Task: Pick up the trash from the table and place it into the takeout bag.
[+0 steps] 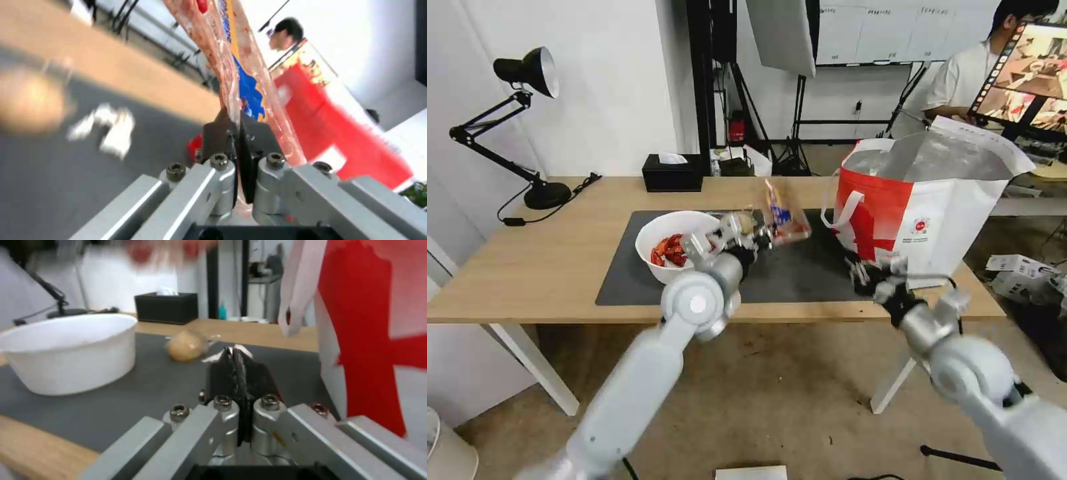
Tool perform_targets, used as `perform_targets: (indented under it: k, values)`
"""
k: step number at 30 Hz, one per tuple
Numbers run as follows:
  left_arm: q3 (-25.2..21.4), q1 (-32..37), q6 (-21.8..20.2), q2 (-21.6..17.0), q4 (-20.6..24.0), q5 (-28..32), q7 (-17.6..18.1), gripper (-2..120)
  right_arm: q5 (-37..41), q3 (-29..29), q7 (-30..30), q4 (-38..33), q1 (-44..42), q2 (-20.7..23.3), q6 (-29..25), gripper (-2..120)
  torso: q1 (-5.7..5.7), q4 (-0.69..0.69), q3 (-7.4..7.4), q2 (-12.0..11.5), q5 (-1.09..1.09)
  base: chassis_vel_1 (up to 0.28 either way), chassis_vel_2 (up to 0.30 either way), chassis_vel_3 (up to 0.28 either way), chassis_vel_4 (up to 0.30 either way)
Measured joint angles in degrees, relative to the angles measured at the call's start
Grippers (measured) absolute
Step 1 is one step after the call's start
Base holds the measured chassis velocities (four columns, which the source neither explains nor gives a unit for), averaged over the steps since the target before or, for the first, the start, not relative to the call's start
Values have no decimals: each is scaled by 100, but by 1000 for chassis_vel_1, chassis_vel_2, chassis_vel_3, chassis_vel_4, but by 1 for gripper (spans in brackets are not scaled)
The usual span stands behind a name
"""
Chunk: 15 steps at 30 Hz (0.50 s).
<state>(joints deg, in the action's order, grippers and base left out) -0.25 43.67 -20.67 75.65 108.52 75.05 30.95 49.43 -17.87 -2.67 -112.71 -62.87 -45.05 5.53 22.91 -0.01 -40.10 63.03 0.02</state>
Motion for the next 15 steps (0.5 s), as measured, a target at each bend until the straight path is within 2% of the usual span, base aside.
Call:
perform_targets:
  k: [2, 3, 5, 6, 7, 10, 11, 13, 15]
  values:
    - [16, -360, 122, -40, -78, -48, -55, 0, -479, -341, 58, -315, -746, -42, -144, 0, -1, 0, 0, 0, -3, 0, 0, 0, 0]
    - [16, -360, 122, -40, -78, -48, -55, 0, -479, -341, 58, -315, -746, -42, -144, 0, -1, 0, 0, 0, -3, 0, 0, 0, 0]
    - [96, -1009, 222, -153, -231, 23, -79, 0, -1188, -492, 306, -582, -1442, -373, -484, 2, 0, 3, -1, 0, -4, 0, 0, 0, 0]
    - [192, -1478, 244, -207, -352, 123, -79, 0, -1617, -521, 513, -706, -1802, -620, -655, 9, 0, 4, -1, 0, -2, 0, 0, 0, 0]
    - [192, -1478, 244, -207, -352, 123, -79, 0, -1617, -521, 513, -706, -1802, -620, -655, 9, 0, 4, -1, 0, -2, 0, 0, 0, 0]
    - [612, -2666, 291, -169, -749, 392, -49, 0, -2355, -822, 647, -864, -2731, -1231, -859, 23, 0, 0, 0, 0, -2, 0, 0, 0, 0]
    - [612, -2666, 291, -169, -749, 392, -49, 0, -2355, -822, 647, -864, -2731, -1231, -859, 23, 0, 0, 0, 0, -2, 0, 0, 0, 0]
    - [1110, -3342, 374, 111, -1153, 415, -26, 0, -2598, -1025, 585, -847, -3125, -1460, -956, 32, 0, 1, 0, 0, -3, 0, 0, 0, 0]
    - [1756, -3886, 565, 559, -1836, -224, -36, 0, -2714, -1080, 535, -780, -3328, -1552, -1060, 41, 0, -2, 0, 0, 0, 0, 0, 0, 0]
